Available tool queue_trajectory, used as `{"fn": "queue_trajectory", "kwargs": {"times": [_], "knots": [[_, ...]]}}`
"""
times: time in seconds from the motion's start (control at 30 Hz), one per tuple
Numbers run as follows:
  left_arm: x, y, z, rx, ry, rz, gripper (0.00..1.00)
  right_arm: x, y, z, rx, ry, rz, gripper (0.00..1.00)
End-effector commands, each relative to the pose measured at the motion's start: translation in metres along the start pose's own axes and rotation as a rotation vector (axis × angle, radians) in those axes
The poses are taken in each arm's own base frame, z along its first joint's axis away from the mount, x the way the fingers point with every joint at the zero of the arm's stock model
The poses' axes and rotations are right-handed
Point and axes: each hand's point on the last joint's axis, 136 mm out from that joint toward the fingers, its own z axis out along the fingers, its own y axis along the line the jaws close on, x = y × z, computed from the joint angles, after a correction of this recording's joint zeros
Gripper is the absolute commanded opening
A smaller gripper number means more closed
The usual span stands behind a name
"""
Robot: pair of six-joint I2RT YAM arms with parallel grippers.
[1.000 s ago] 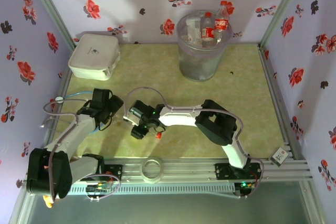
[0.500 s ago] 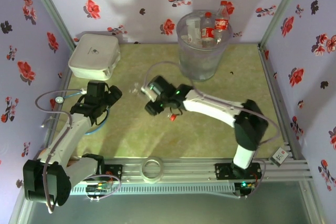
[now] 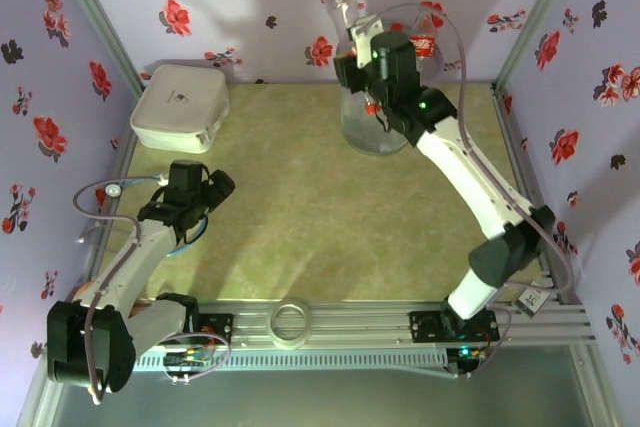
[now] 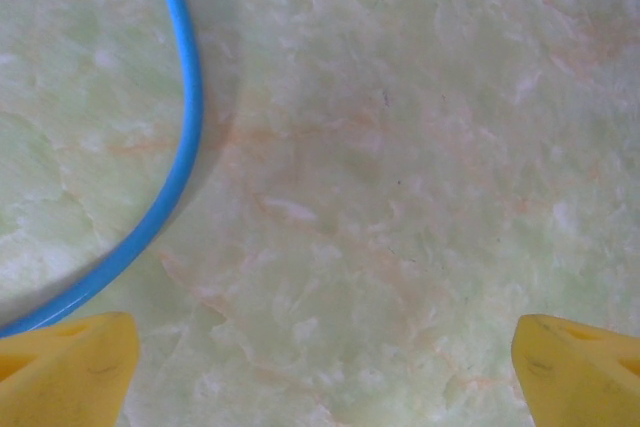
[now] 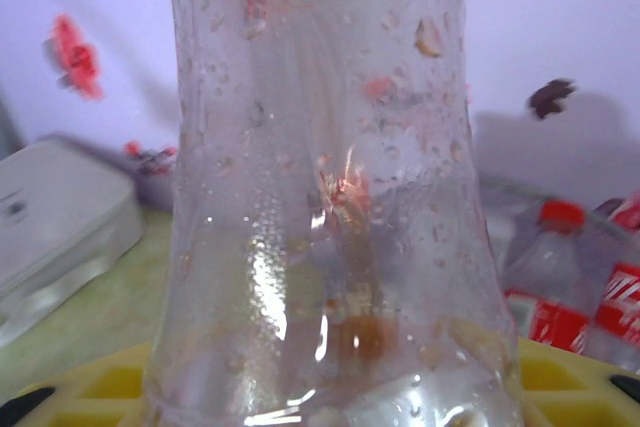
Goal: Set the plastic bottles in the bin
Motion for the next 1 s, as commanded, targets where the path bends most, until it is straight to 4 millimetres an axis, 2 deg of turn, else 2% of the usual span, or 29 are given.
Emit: {"fn": "queue_trajectory", "kwargs": {"times": [0.0, 0.17, 0.23, 0.4, 0.5, 0.7, 0.97], "knots": [[0.0, 0.001, 0.0, 0.017, -0.005, -0.02, 0.96, -0.023, -0.031, 0.034, 0.074, -0.094, 0.016, 0.42], [0.002, 0.003, -0.002, 0.019, -0.006, -0.023, 0.96, -0.028, -0.053, 0.081, 0.062, -0.151, 0.025, 0.44], [0.003, 0.003, -0.004, 0.021, -0.006, -0.021, 0.96, -0.03, -0.057, 0.092, 0.047, -0.161, 0.036, 0.45], [0.003, 0.004, -0.004, 0.022, -0.007, -0.021, 0.96, -0.019, -0.049, 0.117, -0.012, -0.15, 0.036, 0.46], [0.004, 0.005, -0.003, 0.019, -0.005, -0.021, 0.96, -0.003, -0.039, 0.124, -0.058, -0.114, 0.063, 0.46], [0.005, 0.006, -0.001, 0.015, -0.002, -0.016, 0.96, 0.041, -0.039, 0.134, -0.053, -0.02, 0.062, 0.47], [0.005, 0.005, 0.0, 0.016, -0.002, -0.015, 0.96, 0.097, -0.056, 0.134, -0.024, 0.073, 0.114, 0.47]]}}
